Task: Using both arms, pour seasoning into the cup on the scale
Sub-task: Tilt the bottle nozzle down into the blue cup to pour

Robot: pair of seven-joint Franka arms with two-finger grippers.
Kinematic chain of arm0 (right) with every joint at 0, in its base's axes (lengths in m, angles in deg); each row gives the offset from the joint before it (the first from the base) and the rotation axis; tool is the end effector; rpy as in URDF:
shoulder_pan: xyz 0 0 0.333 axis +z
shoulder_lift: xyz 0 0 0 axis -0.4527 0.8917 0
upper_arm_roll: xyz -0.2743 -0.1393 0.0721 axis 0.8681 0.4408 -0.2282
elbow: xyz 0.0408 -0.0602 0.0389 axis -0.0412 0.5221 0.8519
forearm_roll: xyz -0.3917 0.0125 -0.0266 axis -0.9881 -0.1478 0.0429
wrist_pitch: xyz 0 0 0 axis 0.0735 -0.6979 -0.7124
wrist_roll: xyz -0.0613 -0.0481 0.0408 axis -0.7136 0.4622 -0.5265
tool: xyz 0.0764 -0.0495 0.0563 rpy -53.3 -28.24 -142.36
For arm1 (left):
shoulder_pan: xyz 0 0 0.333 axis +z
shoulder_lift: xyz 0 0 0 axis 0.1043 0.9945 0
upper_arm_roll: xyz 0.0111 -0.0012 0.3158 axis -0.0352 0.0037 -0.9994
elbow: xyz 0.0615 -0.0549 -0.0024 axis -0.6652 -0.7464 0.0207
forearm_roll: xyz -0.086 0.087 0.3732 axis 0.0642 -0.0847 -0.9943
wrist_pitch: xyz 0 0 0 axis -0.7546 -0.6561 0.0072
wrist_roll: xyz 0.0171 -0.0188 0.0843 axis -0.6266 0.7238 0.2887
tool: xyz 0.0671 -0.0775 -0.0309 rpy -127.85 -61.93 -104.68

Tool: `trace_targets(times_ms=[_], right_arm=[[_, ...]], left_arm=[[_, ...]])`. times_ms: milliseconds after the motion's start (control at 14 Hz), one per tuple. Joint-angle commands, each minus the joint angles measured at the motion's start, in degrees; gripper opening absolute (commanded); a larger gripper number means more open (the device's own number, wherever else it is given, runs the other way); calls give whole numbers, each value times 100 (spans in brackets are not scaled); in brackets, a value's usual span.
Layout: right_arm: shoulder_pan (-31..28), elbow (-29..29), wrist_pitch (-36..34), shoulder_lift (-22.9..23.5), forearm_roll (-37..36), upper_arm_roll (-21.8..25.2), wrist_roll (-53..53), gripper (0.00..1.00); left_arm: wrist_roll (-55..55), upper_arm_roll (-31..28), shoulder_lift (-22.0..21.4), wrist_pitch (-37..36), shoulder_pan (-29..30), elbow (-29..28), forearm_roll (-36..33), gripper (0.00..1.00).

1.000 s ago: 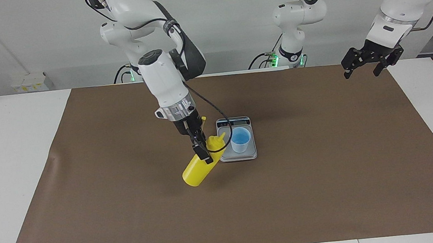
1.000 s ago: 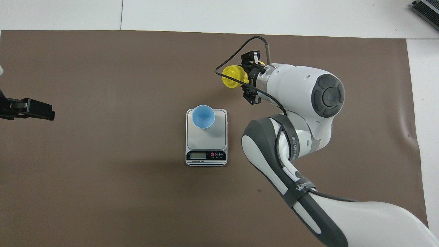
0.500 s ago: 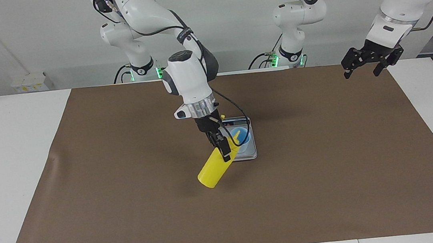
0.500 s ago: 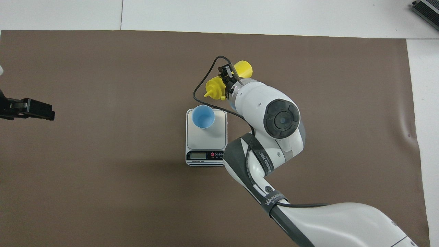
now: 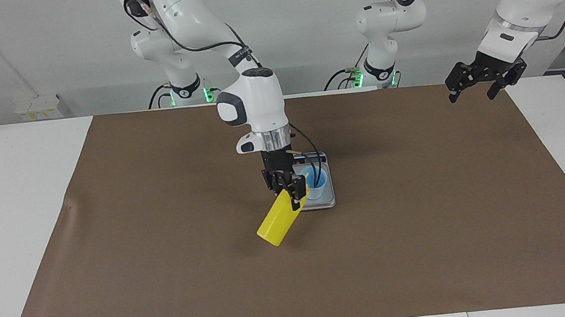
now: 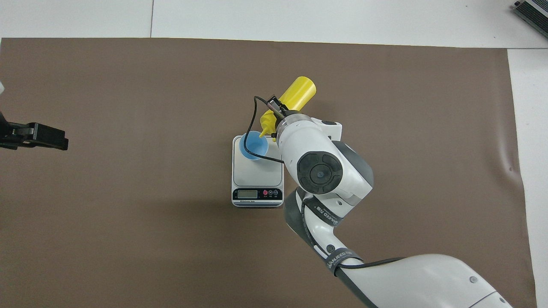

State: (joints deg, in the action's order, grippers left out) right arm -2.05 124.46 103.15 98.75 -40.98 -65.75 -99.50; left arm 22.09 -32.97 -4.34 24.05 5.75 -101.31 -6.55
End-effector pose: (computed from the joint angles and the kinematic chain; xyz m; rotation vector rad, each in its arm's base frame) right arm 0.5888 0.3464 0.3901 -2.4910 1.0993 -0.6757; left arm 0.5423 -0.0305 0.6180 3.1280 -0.1137 -0.0054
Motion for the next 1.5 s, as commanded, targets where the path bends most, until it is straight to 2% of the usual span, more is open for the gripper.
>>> trace_targets(times_ms=[0,357,1000,1286,1429], right_arm=[[53,21,127,2,-681,14,-448,0],[124,-224,83,310,-2589,14,-2074,0],[115,-577,-242,328,-2609,5,-2146,0],[106,-577,-242,319,-3004,23,-2146,0],[80,-515,-251,328,-3433,14,-2155,0]], left_arm=[[56,21,-173,-4,41,-186,2,100],[56,21,-173,-4,41,-186,2,100],[56,21,-173,-4,41,-186,2,100],[56,21,-173,-4,41,-186,2,100],[56,12,-173,-4,41,-186,2,100]])
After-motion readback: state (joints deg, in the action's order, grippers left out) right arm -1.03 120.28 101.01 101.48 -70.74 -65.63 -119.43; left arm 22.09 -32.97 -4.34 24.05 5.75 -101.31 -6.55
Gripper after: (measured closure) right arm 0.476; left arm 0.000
